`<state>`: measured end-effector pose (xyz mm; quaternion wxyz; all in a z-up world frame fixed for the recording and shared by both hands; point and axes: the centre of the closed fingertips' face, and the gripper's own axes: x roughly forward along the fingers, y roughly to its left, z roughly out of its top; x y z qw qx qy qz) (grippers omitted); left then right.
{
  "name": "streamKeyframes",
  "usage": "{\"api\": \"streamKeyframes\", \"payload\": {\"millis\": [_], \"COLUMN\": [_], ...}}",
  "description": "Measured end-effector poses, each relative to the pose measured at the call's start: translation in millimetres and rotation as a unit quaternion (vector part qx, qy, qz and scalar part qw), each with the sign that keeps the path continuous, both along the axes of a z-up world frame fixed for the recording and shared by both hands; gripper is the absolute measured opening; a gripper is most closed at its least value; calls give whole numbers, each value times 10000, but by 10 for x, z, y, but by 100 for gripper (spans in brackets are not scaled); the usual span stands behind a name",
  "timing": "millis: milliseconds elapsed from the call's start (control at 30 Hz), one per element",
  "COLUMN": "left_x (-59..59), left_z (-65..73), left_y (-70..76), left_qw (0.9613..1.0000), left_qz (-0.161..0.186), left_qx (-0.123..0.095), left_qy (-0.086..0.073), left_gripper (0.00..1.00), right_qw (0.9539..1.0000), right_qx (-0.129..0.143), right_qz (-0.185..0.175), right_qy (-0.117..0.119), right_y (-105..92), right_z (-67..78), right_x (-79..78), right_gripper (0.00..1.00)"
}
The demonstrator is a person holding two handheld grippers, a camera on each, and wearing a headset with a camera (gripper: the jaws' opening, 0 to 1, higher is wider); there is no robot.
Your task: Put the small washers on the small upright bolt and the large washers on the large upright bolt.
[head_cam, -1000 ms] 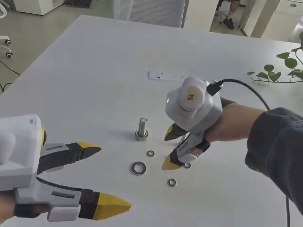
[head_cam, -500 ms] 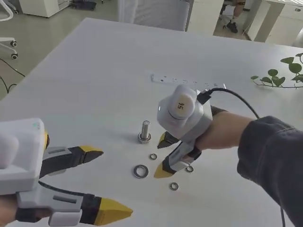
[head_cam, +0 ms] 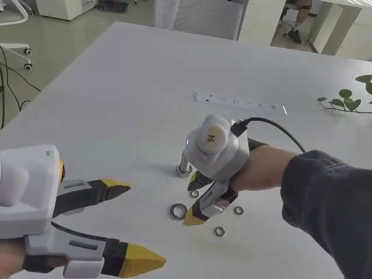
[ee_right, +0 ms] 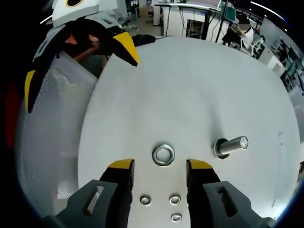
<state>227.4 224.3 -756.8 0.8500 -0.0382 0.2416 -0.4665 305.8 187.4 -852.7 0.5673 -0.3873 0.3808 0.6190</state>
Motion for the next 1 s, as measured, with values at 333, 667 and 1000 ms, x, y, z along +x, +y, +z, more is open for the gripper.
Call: {"api": "streamKeyframes", "payload": {"millis": [333, 667, 1000], "left_x": [17, 40, 50], "left_z": [-2, 3, 1], "left_y": [31, 64, 90], "left_qw": [10000, 9999, 9998], "left_qz": [57, 139, 183], "left_qx": [10, 13, 6], "left_qy": [1, -21, -26], "left_gripper": [89, 89, 89], "right_qw": [9999, 9998, 9996], "right_qx": [-58, -156, -240], "right_qz": [78, 139, 164], "right_qy": [58, 53, -38], "right_y": [81, 110, 104], "right_z": [-106, -208, -249], "right_x": [9, 18, 60], "right_gripper": [44, 40, 35]}}
